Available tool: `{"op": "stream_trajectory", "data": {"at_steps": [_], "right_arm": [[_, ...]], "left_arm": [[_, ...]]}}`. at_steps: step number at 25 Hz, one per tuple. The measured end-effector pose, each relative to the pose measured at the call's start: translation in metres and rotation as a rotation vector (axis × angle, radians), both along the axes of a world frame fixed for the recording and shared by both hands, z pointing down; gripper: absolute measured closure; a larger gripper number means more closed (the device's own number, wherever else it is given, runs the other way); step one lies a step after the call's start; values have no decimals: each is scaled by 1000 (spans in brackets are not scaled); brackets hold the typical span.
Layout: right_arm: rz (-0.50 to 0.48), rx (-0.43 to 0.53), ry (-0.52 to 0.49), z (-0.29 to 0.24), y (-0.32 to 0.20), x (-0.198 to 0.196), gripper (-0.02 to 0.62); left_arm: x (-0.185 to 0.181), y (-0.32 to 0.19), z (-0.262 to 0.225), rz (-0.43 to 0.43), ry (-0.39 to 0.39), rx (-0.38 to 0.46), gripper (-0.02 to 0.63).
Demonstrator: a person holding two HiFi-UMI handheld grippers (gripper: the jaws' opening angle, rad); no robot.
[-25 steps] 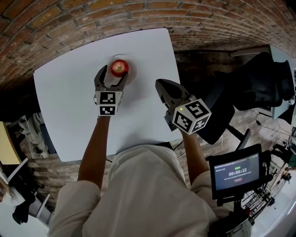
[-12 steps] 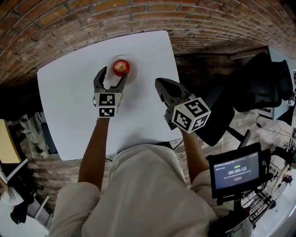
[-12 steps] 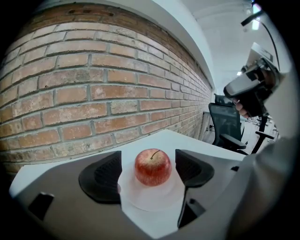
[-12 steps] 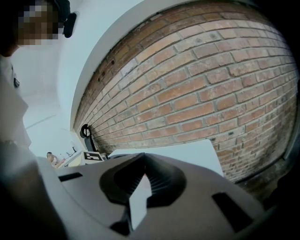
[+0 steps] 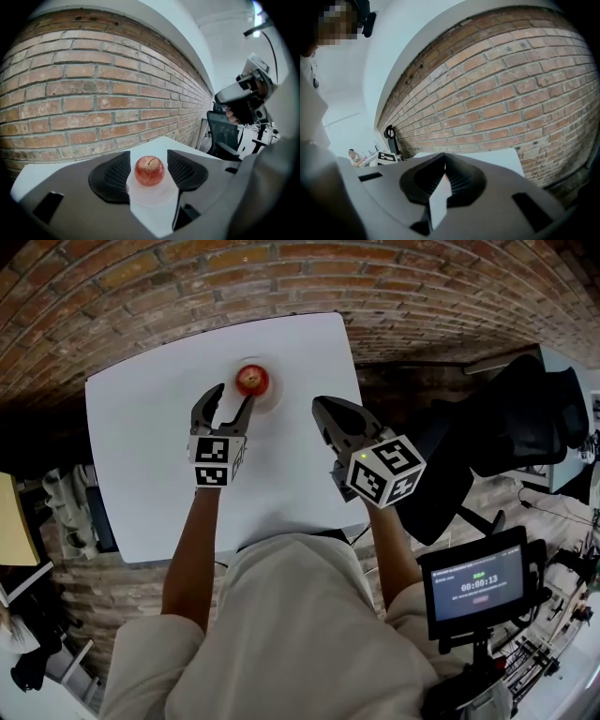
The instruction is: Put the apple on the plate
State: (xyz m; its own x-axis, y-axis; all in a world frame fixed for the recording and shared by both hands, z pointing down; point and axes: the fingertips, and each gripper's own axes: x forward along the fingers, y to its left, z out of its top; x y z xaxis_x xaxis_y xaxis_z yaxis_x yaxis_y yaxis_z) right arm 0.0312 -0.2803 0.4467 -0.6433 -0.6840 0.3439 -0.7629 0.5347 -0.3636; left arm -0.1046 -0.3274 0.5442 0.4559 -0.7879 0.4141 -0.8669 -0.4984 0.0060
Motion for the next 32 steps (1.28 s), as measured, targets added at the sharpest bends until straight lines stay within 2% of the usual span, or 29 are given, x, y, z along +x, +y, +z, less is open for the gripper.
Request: {"op": "stream_trajectory", "data": {"at_steps": [4, 13, 18, 21, 26, 32], "right_arm": [[-8, 29, 6, -14, 1, -2, 591], [-49, 104, 41, -49, 10, -12, 591], [-65, 140, 63, -66, 15, -20, 591], [-67, 157, 72, -75, 18, -24, 591], [-44, 195, 52, -94, 21, -27, 591], [-58, 260, 82, -122, 23, -34, 591]], "left_arm": [[2, 6, -21, 11, 35, 13, 376], [-2, 23, -87, 38, 40, 109, 428], [-4, 35, -118, 70, -12, 168, 485], [-5, 43, -134, 93, -10, 187, 508], [-7, 59, -160, 105, 16, 217, 526], [-14, 71, -191, 107, 27, 265, 548]]}}
